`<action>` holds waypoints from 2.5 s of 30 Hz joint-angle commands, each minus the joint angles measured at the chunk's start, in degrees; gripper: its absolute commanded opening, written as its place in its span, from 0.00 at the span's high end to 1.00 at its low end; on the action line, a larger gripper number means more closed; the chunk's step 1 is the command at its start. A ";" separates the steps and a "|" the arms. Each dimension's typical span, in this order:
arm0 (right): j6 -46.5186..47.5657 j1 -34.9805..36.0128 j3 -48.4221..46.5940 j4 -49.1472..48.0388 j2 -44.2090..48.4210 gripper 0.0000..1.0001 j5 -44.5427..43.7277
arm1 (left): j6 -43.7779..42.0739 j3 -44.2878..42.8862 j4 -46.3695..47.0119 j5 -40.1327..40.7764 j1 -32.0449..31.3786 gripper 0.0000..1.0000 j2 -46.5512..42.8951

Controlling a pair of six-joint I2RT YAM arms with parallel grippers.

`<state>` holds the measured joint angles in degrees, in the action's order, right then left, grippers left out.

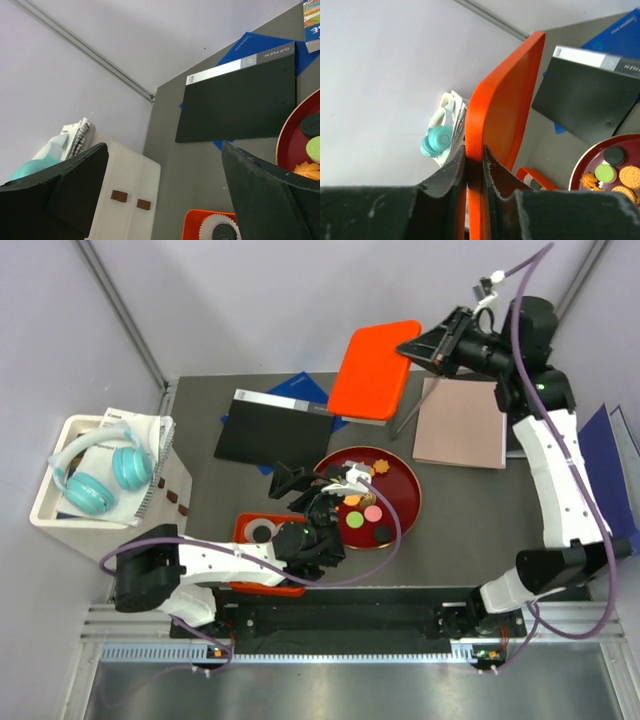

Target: Pack the cookies

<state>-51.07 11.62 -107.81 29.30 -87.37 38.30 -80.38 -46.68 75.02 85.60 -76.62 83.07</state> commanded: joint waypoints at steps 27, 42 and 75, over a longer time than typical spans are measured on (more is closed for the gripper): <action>-4.99 -5.46 -12.68 -4.24 -0.07 1.00 -5.97 | -7.60 -41.66 22.18 14.33 27.57 0.01 34.53; -21.00 -13.37 -22.80 -20.16 -9.66 1.00 1.32 | -5.57 -40.05 22.36 14.42 32.06 0.01 40.06; -18.10 -12.93 -23.41 -11.90 -3.42 1.00 3.00 | 74.21 -75.30 -104.85 -22.12 25.01 0.04 24.96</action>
<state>-70.48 -1.30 -127.55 17.34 -92.95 40.56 -51.29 -109.58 21.91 79.05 -54.17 112.84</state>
